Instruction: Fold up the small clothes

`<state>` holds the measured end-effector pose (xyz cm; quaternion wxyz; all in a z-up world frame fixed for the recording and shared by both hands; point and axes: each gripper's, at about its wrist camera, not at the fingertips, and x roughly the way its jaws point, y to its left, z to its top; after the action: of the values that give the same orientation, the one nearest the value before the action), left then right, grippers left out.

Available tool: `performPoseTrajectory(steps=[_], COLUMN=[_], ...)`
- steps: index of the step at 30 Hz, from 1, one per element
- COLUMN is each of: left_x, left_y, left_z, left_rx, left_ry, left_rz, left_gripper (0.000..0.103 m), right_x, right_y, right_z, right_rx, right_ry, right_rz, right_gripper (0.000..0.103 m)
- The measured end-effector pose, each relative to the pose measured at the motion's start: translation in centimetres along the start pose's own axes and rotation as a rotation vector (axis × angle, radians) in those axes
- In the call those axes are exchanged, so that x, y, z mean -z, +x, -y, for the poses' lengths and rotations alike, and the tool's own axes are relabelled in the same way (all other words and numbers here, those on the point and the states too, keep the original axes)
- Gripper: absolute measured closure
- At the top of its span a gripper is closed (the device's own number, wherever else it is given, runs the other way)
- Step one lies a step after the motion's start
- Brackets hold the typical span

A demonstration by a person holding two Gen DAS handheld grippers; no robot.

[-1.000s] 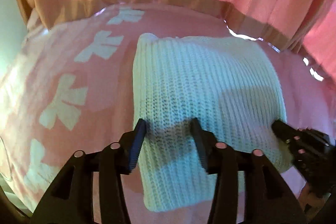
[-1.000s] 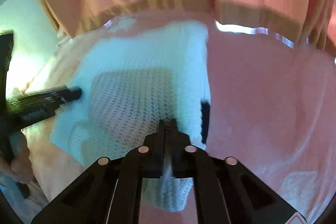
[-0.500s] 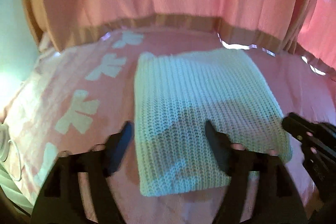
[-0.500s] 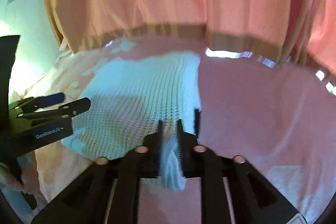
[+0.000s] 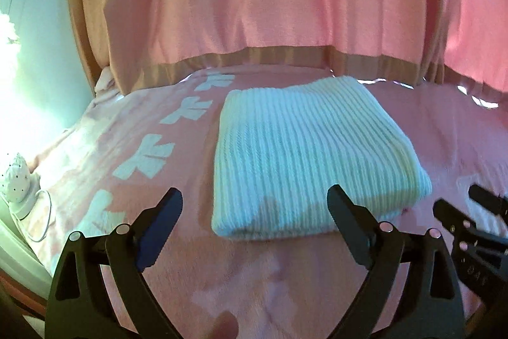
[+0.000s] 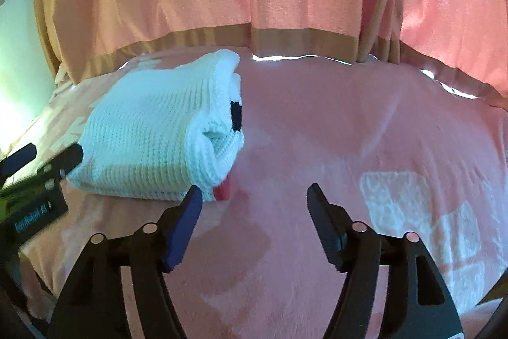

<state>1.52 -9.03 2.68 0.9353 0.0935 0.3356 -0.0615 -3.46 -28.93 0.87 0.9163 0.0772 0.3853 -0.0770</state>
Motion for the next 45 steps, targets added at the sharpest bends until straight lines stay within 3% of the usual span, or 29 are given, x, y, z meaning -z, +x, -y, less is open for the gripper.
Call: performPoseTrajectory(steps=[8,19,32,45], left_x=[1.8,1.5,1.5,2.3], left_y=[-0.7,-0.2,-0.3,1.0], left_z=[0.7,-1.1,-0.6,-0.4], left_rx=[0.017,0.021,0.036,0.036], left_ry=[0.030,-0.071,-0.061,-0.056], left_rz=[0.004,-0.024,-0.034,-0.117], left_gripper=[0.009,0.010,0.010,0.008], right_x=[1.2,2.2,2.3,2.6], right_y=[-0.1,-0.3,-0.4,-0.2], right_z=[-0.4,-2.0,-2.4,-2.4], right_rx=[-0.012,-0.014,-0.016,-0.020], right_ry=[-0.017,-0.071,-0.074,-0.070], right_rz=[-0.004,0.006,0.005,-0.002], right_gripper=[0.035,0.035,0.035,0.035])
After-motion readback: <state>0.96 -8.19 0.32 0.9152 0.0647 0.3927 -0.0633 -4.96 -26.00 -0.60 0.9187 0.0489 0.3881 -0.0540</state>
